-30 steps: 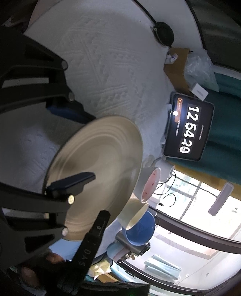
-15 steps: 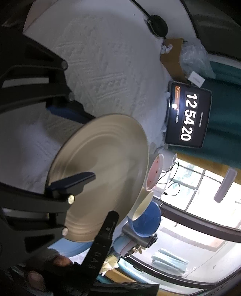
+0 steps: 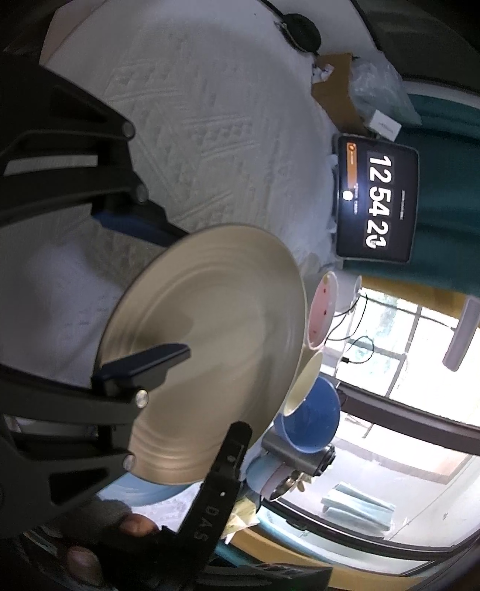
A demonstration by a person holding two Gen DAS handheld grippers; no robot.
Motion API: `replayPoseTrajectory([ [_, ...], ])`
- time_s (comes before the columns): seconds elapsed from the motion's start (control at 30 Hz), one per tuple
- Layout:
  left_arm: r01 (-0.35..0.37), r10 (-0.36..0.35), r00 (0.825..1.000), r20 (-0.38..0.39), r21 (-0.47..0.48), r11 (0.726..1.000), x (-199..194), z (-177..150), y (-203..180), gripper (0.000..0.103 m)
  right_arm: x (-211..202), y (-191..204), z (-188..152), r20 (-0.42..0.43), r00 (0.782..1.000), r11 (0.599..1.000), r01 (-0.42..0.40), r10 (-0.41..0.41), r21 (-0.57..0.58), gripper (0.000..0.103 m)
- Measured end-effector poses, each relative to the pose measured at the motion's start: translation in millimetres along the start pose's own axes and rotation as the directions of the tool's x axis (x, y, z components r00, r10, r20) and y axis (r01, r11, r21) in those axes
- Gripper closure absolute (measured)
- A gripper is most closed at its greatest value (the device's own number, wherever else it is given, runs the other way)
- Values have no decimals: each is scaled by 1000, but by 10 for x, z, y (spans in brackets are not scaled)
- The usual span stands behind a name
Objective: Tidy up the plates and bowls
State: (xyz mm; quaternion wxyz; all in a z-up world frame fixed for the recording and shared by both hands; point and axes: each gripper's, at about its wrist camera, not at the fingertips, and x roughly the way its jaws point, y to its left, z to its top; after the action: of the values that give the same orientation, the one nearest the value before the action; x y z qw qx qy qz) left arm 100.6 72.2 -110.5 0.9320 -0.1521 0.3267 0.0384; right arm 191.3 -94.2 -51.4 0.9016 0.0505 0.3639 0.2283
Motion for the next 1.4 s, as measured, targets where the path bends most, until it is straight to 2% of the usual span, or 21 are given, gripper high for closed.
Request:
replayPoseTrajectory([
  [0.8,43,-37,997,-66,96,994,128,-127,-503,48,-208,-494,-127,16,999,996,36,-38,87,56],
  [1.4,95,-73,990,-124,178,979,221,-249,-833,48,-317,-848,-281,2,997,985,79,-80,152,56],
])
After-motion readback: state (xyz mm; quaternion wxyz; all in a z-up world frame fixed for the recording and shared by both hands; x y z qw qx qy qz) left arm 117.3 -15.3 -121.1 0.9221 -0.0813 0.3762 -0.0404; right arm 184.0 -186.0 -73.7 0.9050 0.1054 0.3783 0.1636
